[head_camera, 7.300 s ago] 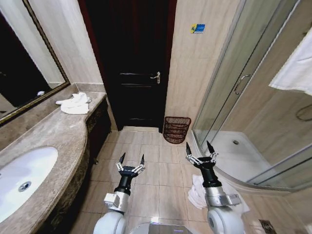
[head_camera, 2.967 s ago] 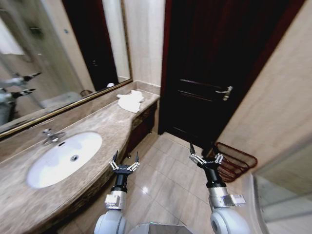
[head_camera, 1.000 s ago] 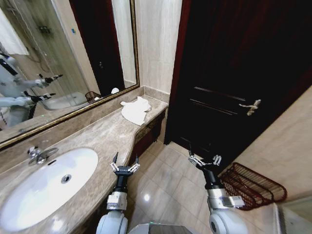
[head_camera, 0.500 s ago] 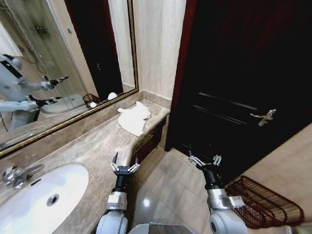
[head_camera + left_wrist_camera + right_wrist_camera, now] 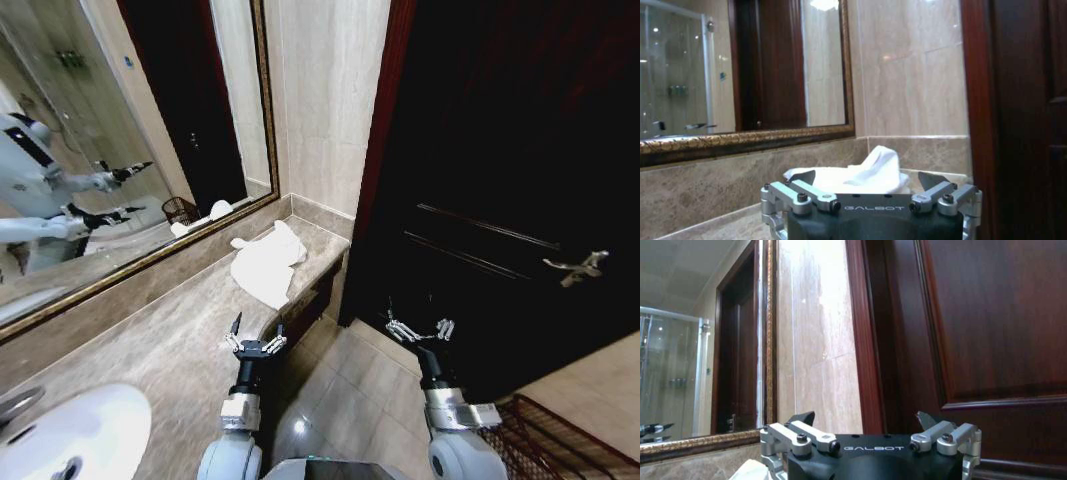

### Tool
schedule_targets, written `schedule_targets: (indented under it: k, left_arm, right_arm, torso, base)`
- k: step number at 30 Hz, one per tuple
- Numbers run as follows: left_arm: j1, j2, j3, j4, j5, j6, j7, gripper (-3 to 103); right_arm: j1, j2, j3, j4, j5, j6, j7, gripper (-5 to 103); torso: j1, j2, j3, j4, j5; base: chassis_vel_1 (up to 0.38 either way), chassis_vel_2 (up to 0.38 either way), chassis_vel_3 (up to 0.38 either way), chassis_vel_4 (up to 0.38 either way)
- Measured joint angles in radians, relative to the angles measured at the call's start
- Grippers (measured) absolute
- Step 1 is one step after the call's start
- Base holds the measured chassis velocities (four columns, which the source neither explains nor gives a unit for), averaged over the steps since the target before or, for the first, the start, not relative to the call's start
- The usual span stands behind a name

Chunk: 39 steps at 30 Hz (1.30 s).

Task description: Discard the used towel into the hamper.

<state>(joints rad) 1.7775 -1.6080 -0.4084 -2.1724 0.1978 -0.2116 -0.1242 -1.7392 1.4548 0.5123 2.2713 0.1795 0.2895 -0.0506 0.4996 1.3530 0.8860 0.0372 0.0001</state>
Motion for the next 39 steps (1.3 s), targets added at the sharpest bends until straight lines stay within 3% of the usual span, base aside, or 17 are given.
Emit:
schedule_targets:
  k: [2,7,11,24,37,39]
  left_arm:
    - [-0.009,0.000,0.018,-0.007,0.000,0.053,-0.065,100]
    - [-0.033,0.000,0.015,-0.015,-0.020,0.109,-0.125,100]
    - [-0.080,0.000,-0.007,-0.023,-0.100,0.184,-0.186,100]
    - [-0.298,0.000,-0.052,0.035,-0.305,0.346,-0.214,100]
    - [-0.446,0.000,-0.110,0.133,-0.383,0.409,-0.231,100]
    - [-0.462,0.000,-0.127,0.148,-0.377,0.457,-0.234,102]
  right_arm:
    - [-0.001,-0.005,0.005,-0.002,0.000,0.000,-0.009,100]
    - [0.002,-0.012,0.004,-0.007,-0.004,-0.001,-0.015,100]
    - [0.005,-0.025,-0.003,-0.020,-0.018,-0.007,-0.028,100]
    - [0.002,-0.045,0.002,-0.063,-0.042,-0.015,-0.033,100]
    - [0.009,-0.059,0.024,-0.089,-0.037,-0.015,-0.034,100]
    - [0.012,-0.059,0.024,-0.096,-0.035,-0.015,-0.034,100]
  torso:
    - [0.001,0.000,0.000,-0.0002,0.0000]
    - [0.000,0.000,0.000,-0.0006,-0.0003]
    - [-0.001,0.000,0.000,-0.0001,-0.0002]
    - [0.000,0.000,0.000,-0.0003,-0.0001]
    - [0.000,0.000,0.000,-0.0003,-0.0001]
    - [0.000,0.000,0.000,-0.0003,-0.0002]
  base:
    - [-0.110,0.110,0.051,-0.043]
    - [-0.041,0.043,-0.001,-0.013]
    - [0.041,-0.022,-0.032,0.010]
    - [0.004,-0.002,-0.002,0.003]
    - [0.000,0.000,0.000,0.000]
    - [0.000,0.000,0.000,0.000]
